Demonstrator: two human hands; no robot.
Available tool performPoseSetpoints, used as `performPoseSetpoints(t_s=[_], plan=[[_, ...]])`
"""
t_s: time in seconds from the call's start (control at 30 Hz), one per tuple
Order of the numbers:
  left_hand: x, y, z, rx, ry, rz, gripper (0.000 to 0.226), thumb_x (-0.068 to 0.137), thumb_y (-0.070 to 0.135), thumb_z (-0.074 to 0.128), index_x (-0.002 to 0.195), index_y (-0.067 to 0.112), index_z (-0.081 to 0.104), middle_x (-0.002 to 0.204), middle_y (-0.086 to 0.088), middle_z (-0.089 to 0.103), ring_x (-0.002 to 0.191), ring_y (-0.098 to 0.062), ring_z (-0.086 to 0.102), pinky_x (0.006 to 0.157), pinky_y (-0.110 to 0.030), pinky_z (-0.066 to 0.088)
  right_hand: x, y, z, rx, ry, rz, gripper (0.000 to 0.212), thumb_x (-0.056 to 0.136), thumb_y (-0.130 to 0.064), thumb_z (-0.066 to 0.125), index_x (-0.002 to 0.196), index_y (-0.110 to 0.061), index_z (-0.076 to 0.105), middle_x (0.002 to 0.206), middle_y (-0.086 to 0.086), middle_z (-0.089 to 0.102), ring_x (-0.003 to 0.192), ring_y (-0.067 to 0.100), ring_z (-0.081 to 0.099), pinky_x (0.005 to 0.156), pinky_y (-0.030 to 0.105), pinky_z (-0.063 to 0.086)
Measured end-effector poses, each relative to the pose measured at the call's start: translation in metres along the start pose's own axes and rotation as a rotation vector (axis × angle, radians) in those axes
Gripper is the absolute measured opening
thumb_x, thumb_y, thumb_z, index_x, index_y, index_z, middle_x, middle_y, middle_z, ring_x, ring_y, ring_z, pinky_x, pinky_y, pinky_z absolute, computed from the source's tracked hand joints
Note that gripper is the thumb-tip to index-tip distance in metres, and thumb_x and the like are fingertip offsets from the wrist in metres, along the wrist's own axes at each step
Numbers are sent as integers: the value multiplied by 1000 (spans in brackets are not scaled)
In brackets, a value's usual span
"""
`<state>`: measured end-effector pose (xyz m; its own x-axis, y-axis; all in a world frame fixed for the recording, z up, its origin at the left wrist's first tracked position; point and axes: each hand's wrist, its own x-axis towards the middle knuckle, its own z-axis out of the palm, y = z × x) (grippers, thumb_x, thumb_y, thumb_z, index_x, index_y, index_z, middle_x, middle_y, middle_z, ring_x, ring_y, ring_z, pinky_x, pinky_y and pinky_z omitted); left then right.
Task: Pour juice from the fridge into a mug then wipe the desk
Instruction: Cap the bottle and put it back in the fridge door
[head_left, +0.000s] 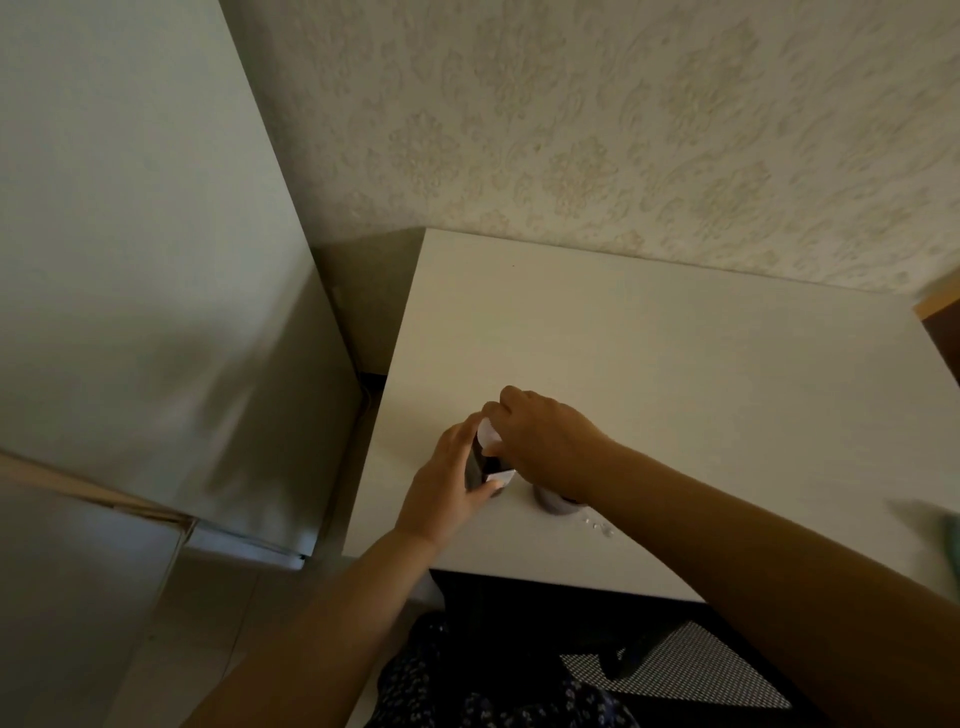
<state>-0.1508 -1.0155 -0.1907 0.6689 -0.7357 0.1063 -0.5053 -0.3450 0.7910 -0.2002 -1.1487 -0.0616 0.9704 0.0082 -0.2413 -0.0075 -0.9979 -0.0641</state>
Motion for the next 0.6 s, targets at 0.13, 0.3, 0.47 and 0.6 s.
performPoseSetpoints(t_s=[0.13,0.3,0.47,0.6], plan=[[0,3,0,-10,1,-2,84,80,34,73,144,28,20,144,-2,41,121,-19,53,94,-22,45,3,-17,10,35,10,195,29,93,-19,50,119,-6,49,112,12,49,100,23,53,71,28,43],[0,4,-1,-20,0,-16,81,79,38,72,143,27,24,139,-2,45,119,-15,53,92,-12,41,-2,-12,8,26,24,35,37,92,-10,51,128,-7,42,123,12,46,108,25,50,83,32,47],[0,2,0,-15,-23,18,78,81,37,71,142,26,24,142,-1,42,123,-15,50,96,-22,47,-7,11,10,-32,-15,-105,44,91,-12,53,133,-12,42,125,8,50,108,22,51,87,31,48],[5,1,-1,13,-44,-4,81,81,36,70,145,24,22,144,-2,41,122,-18,51,94,-21,44,-4,3,10,-4,19,-11,38,93,-16,51,129,-7,43,117,10,49,103,23,51,80,29,45]])
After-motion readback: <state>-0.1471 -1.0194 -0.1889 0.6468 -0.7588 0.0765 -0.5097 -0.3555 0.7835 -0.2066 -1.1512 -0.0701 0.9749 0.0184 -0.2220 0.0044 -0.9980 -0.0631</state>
